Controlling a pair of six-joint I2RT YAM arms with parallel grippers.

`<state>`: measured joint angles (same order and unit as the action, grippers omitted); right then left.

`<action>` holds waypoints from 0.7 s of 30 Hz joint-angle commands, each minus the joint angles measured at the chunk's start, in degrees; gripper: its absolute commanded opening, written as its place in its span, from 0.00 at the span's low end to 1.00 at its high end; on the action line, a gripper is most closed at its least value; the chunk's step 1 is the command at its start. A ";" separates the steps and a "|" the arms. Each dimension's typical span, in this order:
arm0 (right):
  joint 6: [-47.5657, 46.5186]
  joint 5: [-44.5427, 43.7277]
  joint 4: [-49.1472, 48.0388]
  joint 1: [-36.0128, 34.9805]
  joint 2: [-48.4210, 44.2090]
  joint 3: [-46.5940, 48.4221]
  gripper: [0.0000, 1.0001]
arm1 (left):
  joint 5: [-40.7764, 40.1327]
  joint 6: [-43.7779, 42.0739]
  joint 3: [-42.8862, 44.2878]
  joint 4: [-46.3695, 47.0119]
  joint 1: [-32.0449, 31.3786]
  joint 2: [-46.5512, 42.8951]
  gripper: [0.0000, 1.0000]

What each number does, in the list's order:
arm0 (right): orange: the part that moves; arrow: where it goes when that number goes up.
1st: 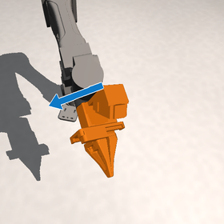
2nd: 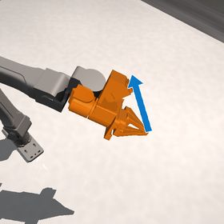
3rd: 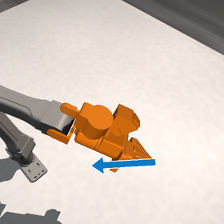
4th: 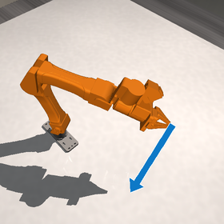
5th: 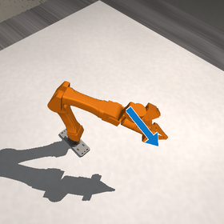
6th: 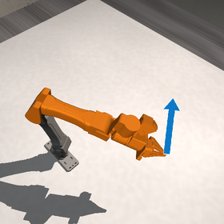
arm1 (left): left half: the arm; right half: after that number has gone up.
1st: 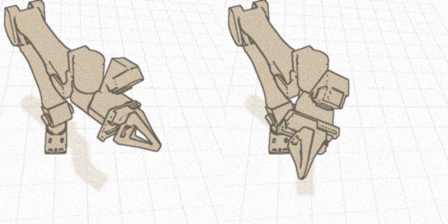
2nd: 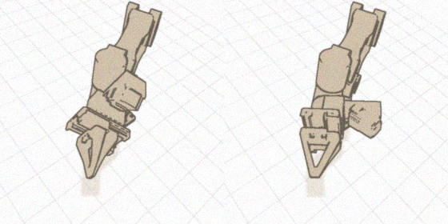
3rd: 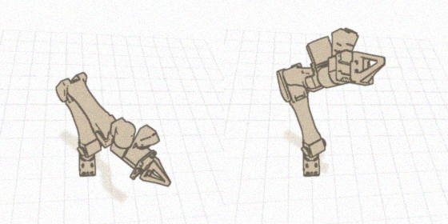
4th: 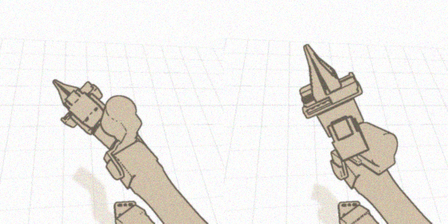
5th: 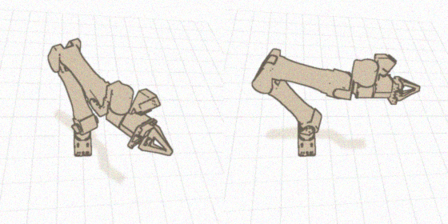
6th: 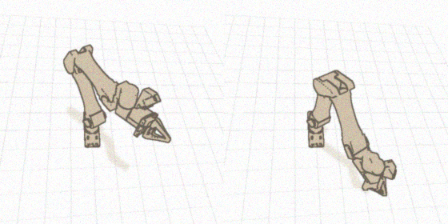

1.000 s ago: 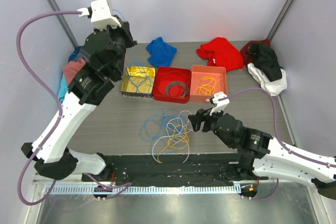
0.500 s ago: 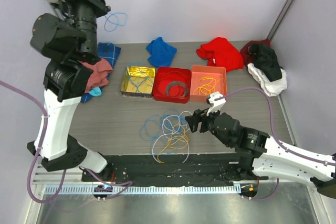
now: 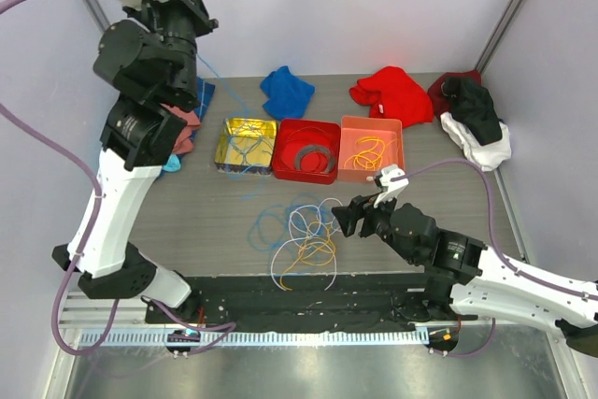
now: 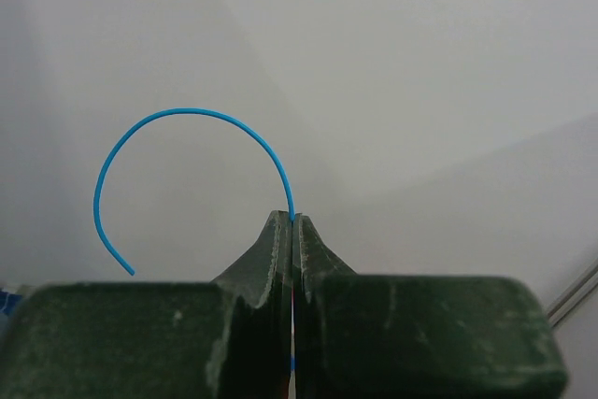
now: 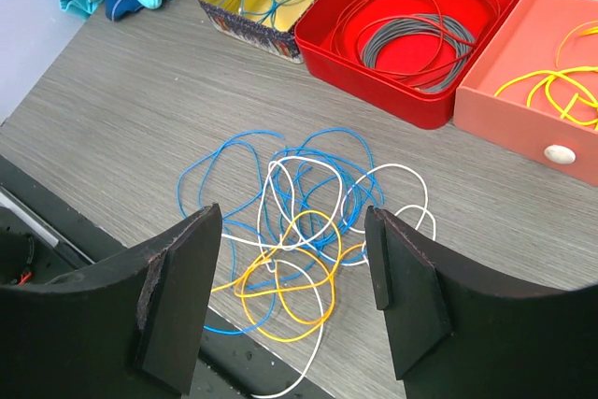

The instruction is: Untangle the cables

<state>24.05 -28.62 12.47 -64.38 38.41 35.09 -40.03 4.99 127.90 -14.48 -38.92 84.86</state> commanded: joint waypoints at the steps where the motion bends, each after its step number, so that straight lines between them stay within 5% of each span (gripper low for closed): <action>1: 0.47 -2.22 -0.34 0.04 -1.94 -0.20 0.71 | -2.33 -2.36 -2.38 2.35 0.33 -0.22 0.00; 8: 0.38 -3.63 0.45 0.04 -3.61 -0.73 0.71 | -3.65 -0.26 -9.23 0.86 2.79 0.40 0.00; 21: -0.41 -5.74 0.63 0.13 -3.17 -0.73 0.70 | 5.66 14.43 -22.25 -1.43 14.83 2.85 0.00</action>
<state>24.10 -32.23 13.98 -64.38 35.24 34.17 -37.34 14.79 106.78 -17.04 -25.61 87.55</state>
